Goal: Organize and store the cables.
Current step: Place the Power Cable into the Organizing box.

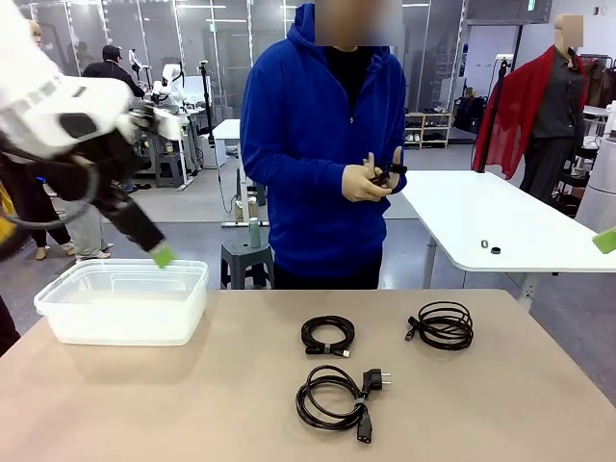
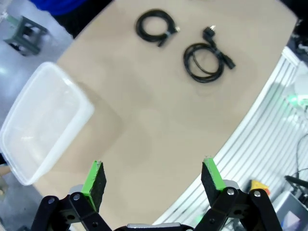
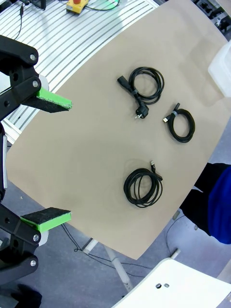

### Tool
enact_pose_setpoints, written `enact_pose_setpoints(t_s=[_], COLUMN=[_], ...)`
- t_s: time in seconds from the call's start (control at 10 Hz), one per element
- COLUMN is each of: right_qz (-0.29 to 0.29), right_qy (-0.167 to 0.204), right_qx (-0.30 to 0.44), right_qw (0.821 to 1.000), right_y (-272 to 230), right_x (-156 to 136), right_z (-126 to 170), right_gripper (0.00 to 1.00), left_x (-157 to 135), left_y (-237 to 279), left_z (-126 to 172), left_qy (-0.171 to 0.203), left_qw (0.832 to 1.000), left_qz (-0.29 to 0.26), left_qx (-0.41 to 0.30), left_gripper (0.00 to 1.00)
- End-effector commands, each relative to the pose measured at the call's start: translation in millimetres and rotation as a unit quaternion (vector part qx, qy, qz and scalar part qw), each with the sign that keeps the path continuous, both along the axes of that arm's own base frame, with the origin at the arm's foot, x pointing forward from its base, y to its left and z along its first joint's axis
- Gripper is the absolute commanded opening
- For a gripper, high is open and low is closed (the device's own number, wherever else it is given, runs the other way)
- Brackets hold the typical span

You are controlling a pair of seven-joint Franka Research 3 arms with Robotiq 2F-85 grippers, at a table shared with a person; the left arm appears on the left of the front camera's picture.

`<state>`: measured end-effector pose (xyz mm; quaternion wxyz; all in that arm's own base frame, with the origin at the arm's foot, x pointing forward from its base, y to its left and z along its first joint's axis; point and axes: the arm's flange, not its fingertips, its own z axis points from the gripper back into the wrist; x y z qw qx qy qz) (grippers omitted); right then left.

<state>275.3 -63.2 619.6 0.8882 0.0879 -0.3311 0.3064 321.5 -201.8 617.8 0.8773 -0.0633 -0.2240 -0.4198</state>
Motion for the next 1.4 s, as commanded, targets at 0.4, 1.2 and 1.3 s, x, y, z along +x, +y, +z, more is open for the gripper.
enact_pose_setpoints(t_s=[0.4, 1.2, 1.3], right_qz=[0.000, 0.000, 0.000], right_qy=[0.000, 0.000, 0.000], right_qx=[-0.001, -0.001, -0.001], right_qw=[1.000, 1.000, 1.000], right_y=[0.2, 0.2, 0.2], right_x=[0.5, 0.5, 0.5], right_z=[0.2, 0.2, 0.2], right_gripper=[1.00, 1.00, 1.00], left_x=[18.3, 21.9, 23.7], left_y=[-123.0, -161.0, -161.4], left_z=[-67.6, -86.5, -83.0], left_qy=[0.075, 0.067, 0.080], left_qw=[0.994, 0.995, 0.995], left_qz=[0.074, 0.067, 0.060], left_qx=[-0.036, 0.003, 0.027], left_gripper=[1.00, 1.00, 1.00])
